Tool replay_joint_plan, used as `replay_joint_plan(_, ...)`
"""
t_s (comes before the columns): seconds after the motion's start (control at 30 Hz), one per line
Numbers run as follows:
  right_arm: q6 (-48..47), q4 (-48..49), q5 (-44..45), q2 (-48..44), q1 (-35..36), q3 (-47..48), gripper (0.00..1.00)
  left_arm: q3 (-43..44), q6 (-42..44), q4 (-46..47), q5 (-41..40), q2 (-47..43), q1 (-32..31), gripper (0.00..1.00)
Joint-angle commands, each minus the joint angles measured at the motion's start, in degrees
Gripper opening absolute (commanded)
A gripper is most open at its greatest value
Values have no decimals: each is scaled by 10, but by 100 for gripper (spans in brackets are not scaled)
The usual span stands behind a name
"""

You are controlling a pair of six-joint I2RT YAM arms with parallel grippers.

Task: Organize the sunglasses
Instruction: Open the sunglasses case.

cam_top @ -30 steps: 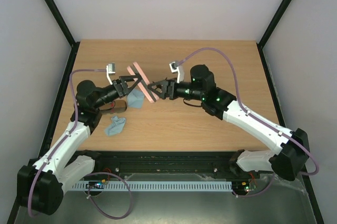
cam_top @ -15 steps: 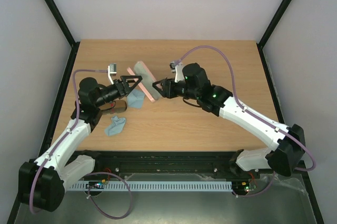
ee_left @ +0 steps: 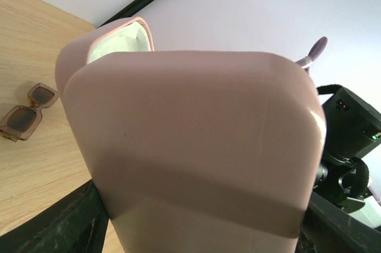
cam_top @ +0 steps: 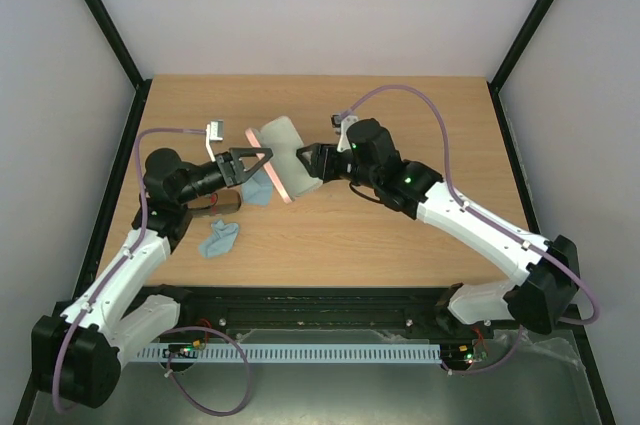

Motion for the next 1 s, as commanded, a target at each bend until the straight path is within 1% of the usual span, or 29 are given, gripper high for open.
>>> replay_joint_plan(0.0,-32,-4,0,5,-2,21,60,23,17,31,22,-15,-2,45)
replay_joint_plan(0.07,-40,0,-13,13,-3,21,60,23,17,33,29,-15,-2,45)
replay_joint_plan(0.13,-48,2,-23,21,-2,23,57,22,16,37,37,-14,-2,46)
replay_joint_plan(0.27,-64,13,-43,15,-3,21,44,23,18,31,40,-15,-2,47)
replay_joint_plan(0.43,-80,17,-70,3,-3,9,24,22,10,30,40,-8,-2,50)
replay_joint_plan(0.5,-81,17,-68,0,-3,4,21,20,5,34,40,-5,-2,52)
replay_joint_plan(0.57,-82,16,-61,-2,-3,0,19,21,2,32,39,-3,-2,58)
replay_joint_plan(0.67,-93,6,-32,-3,-3,0,15,24,6,18,32,2,-2,68)
replay_joint_plan(0.77,-115,-17,20,-2,-3,5,14,29,19,-13,21,10,-3,82)
replay_joint_plan(0.87,-145,-46,104,4,-3,6,12,42,57,-75,-4,26,-3,91)
replay_joint_plan(0.97,-177,-76,198,17,-3,1,11,59,119,-168,-64,49,-3,96)
